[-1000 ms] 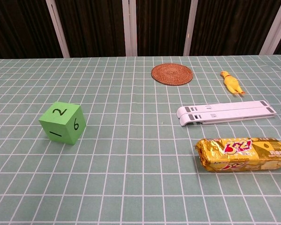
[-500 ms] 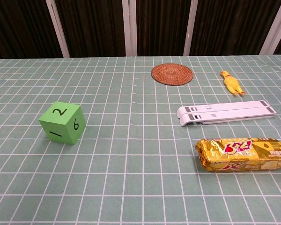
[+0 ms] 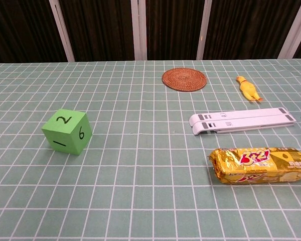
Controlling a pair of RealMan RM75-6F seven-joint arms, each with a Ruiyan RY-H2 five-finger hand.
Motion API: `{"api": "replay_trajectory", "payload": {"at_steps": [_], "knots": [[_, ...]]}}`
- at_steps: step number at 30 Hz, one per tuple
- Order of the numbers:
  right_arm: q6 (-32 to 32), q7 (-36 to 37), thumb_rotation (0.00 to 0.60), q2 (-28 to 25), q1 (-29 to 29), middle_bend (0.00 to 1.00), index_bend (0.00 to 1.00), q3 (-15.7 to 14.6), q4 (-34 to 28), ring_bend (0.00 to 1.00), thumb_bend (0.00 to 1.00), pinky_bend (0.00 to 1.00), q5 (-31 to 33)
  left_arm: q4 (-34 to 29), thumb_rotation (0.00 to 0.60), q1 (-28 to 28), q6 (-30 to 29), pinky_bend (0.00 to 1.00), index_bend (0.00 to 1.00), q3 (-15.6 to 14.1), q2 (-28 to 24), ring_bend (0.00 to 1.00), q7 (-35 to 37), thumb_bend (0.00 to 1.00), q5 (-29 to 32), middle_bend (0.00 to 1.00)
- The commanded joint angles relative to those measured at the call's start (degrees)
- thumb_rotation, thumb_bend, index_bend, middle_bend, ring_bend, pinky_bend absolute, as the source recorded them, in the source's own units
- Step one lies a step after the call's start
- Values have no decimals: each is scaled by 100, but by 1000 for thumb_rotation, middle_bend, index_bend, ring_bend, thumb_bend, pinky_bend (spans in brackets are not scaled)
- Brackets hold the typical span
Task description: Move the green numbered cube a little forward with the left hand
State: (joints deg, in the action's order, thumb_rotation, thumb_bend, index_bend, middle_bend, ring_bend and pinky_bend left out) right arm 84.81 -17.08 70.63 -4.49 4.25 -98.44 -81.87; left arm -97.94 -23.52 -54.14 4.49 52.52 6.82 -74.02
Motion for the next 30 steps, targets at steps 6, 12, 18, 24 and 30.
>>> {"api": "replay_trajectory", "payload": {"at_steps": [6, 12, 18, 24, 30], "knots": [[-88, -79, 600, 49, -37, 0, 55, 18, 27, 0, 73, 0, 104, -760, 600, -1085, 1680, 629, 133, -81, -446, 609, -682, 584, 1218, 729], [-72, -132, 600, 70, -34, 0, 55, 29, 27, 0, 73, 0, 132, -849, 600, -1571, 1827, 629, 129, -249, -69, 619, -1428, 583, 2207, 747], [-67, -173, 600, 99, -37, 0, 55, 56, 41, 0, 73, 0, 189, -829, 600, -1990, 1571, 629, 128, -536, 443, 619, -2252, 584, 2871, 746], [-82, -199, 600, 119, -47, 0, 55, 72, 60, 0, 72, 0, 237, -808, 600, -2295, 1312, 629, 128, -750, 896, 619, -2770, 583, 3465, 744], [-74, -209, 600, 115, -43, 0, 55, 86, 47, 0, 74, 0, 274, -868, 600, -2420, 1076, 629, 128, -863, 1137, 619, -3019, 584, 3621, 742]]}}
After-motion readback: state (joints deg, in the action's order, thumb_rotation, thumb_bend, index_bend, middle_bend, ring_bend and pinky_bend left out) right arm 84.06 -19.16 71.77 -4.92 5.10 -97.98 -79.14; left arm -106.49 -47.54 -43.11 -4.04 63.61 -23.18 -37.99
